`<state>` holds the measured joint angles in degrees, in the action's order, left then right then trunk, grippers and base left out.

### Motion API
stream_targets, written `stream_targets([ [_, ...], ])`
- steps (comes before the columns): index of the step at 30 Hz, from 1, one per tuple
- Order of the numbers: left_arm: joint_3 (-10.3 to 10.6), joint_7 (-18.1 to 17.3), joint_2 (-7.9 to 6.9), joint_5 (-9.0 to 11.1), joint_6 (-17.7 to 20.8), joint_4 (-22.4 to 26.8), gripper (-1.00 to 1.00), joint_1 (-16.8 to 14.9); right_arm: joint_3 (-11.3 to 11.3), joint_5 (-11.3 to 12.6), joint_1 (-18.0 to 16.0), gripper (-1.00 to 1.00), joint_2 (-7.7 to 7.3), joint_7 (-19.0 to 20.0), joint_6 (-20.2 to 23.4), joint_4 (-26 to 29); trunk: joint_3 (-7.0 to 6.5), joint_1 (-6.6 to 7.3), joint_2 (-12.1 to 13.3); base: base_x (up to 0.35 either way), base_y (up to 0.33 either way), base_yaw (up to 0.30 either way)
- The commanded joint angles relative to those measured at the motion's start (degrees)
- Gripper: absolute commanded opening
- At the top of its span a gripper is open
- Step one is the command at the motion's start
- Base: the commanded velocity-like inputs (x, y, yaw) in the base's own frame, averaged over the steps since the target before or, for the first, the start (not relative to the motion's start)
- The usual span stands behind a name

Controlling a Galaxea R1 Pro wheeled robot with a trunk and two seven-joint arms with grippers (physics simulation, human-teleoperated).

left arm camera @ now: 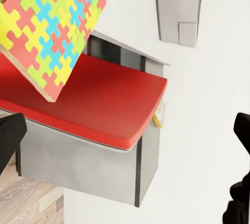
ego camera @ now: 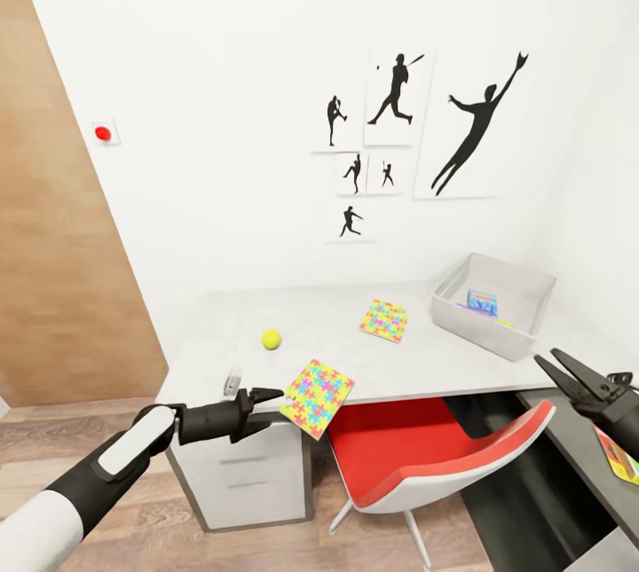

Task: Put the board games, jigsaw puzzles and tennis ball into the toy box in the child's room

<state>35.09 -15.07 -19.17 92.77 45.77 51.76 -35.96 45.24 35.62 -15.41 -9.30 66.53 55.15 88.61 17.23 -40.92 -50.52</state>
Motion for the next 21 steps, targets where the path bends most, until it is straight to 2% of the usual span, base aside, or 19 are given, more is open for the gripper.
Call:
stream_targets([
  [1,0.21,-0.32,-0.03,-0.04,-0.1,-0.11,1.0,-0.06,0.18,0.07,-0.05,1.0,-0.01,0.26,0.51,-0.04,0.26,-0.23,-0.47,0.0,0.0,0.0],
  [5,0.18,-0.31,0.0,-0.47,-0.86,-0.22,1.0,-0.07,0.34,0.14,-0.05,1.0,0.01,0.4,0.76,-0.09,0.98,-1.11,-2.08,0.0,0.0,0.0],
  [9,0.23,-0.33,0.43,-2.71,-3.31,-0.25,1.0,-0.03,0.37,0.15,-0.04,1.0,0.06,0.42,0.72,-0.1,1.7,-1.99,-3.68,0.0,0.0,0.0],
  [15,0.45,-0.44,3.56,-4.15,-4.64,-1.79,1.0,0.0,0.37,-0.01,-0.05,1.0,0.13,0.29,0.24,-0.49,2.77,-3.31,-6.09,0.0,0.0,0.0],
  [21,0.38,-0.53,4.41,-4.41,-4.79,-3.9,1.0,0.01,0.44,-0.08,-0.05,1.0,0.15,0.27,0.05,-0.69,3.85,-4.63,-8.49,0.0,0.0,0.0],
])
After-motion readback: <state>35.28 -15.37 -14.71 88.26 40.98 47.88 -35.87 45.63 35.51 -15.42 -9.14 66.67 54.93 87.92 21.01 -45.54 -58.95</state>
